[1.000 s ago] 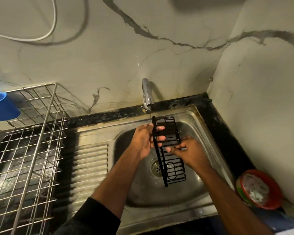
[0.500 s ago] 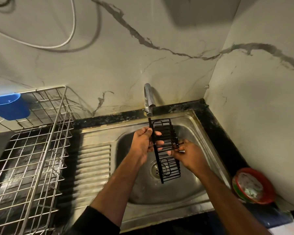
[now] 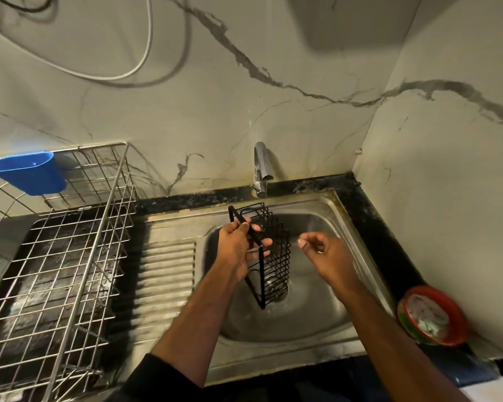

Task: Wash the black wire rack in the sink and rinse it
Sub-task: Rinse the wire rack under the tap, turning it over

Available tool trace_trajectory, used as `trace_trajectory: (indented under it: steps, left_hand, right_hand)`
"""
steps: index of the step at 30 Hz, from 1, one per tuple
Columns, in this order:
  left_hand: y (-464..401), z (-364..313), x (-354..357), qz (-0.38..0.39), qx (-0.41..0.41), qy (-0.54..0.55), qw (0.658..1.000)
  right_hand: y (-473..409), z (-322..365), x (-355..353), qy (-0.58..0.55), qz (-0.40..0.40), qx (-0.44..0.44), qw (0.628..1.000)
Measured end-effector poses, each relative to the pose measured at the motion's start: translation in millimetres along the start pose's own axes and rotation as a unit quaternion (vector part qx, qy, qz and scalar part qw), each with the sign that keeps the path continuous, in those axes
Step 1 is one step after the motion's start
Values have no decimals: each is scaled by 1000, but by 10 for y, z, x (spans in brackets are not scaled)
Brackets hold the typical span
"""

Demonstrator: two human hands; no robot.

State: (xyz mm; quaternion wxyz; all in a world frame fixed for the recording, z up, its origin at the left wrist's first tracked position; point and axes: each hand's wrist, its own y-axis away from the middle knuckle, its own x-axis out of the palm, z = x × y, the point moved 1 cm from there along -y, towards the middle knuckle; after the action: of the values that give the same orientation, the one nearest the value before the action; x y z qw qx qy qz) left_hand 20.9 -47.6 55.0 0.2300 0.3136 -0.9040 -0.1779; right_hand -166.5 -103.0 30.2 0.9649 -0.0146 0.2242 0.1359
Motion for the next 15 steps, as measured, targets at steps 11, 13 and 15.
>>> trace_trajectory:
  steps: [11, 13, 15]
  left_hand:
    - [89, -155, -235, 27, 80, -185, 979]
    - [151, -169, -211, 33, 101, -191, 976]
    - [182, -160, -179, 28, 105, -193, 975]
  right_hand:
    - [-71, 399, 59, 27, 24, -64, 997]
    - [-65, 417, 68, 29, 31, -72, 996]
    - [-60, 421, 71, 26, 35, -74, 996]
